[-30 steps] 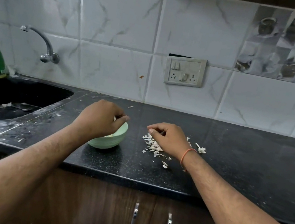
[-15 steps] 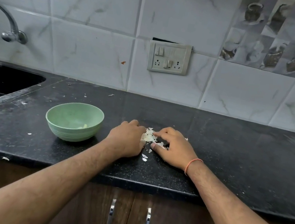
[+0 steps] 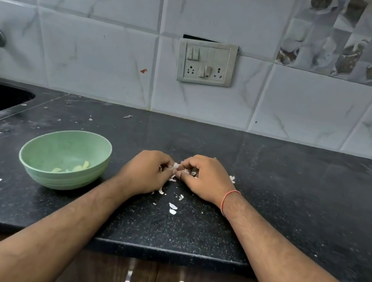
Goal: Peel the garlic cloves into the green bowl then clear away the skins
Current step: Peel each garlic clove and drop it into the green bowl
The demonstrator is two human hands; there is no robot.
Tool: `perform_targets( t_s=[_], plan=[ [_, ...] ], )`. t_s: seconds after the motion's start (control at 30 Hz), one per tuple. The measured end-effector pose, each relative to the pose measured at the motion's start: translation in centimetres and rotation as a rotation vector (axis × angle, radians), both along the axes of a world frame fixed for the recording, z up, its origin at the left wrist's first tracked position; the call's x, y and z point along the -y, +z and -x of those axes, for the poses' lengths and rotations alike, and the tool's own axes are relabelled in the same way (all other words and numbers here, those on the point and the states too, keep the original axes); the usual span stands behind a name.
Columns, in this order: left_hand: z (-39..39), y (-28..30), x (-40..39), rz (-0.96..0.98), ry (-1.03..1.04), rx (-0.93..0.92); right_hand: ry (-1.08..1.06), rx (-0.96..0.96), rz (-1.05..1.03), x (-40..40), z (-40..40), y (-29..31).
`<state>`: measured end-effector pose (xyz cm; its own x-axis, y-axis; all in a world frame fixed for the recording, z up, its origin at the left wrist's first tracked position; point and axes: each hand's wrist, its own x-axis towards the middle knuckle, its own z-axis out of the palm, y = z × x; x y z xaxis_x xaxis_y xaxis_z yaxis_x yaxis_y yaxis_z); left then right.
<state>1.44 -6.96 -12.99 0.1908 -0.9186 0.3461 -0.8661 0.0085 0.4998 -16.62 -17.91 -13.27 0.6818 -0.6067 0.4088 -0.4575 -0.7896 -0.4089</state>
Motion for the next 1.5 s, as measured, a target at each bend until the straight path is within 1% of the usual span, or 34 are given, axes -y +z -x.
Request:
perform_targets(
  t_s=[0.13, 0.23, 0.3, 0.4, 0.47, 0.6, 0.67, 0.83, 1.07, 1.2, 1.37, 1.5],
  plan=[
    [-0.3, -0.5, 0.1, 0.103, -0.004, -0.047, 0.002, 0.103, -0.049, -0.1, 0.3, 0.2],
    [-0.7, -1.0, 0.4, 0.186, 0.062, -0.041, -0.01, 0.221, -0.148, -0.3, 0.8, 0.3],
    [-0.9, -1.3, 0.6, 0.213, 0.121, -0.006, -0.027, 0.246, -0.17, -0.3, 1.0, 0.3],
    [-1.2, -1.5, 0.6, 0.171, 0.195, 0.057, -0.034, 0.185, -0.076, -0.1, 1.1, 0.1],
    [-1.2, -1.7, 0.6, 0.143, 0.199, 0.058, -0.023, 0.131, 0.008, -0.4, 1.0, 0.0],
    [-1.0, -1.5, 0.3, 0.155, 0.143, 0.017, 0.008, -0.031, 0.137, -1.5, 0.6, 0.1],
    [-1.0, -1.4, 0.1, 0.163, 0.087, -0.004, 0.01, -0.076, 0.146, -1.7, 0.5, 0.2],
    [-1.1, -1.4, -0.2, 0.134, -0.029, 0.01, 0.026, -0.052, 0.108, -1.6, 0.6, 0.4],
    [-0.9, -1.2, -0.4, 0.087, -0.045, 0.02, 0.03, -0.045, 0.08, -1.9, 0.6, 0.3],
    [-0.9, -1.0, -0.4, 0.086, -0.035, -0.009, 0.032, -0.04, 0.065, -2.0, 0.6, 0.3],
    [-1.0, -1.2, -0.4, 0.097, -0.015, 0.015, 0.035, -0.027, 0.06, -1.9, 0.7, 0.2],
    [-1.2, -1.3, -0.4, 0.076, -0.042, 0.018, 0.042, -0.003, 0.052, -1.7, 0.6, 0.1]
  ],
)
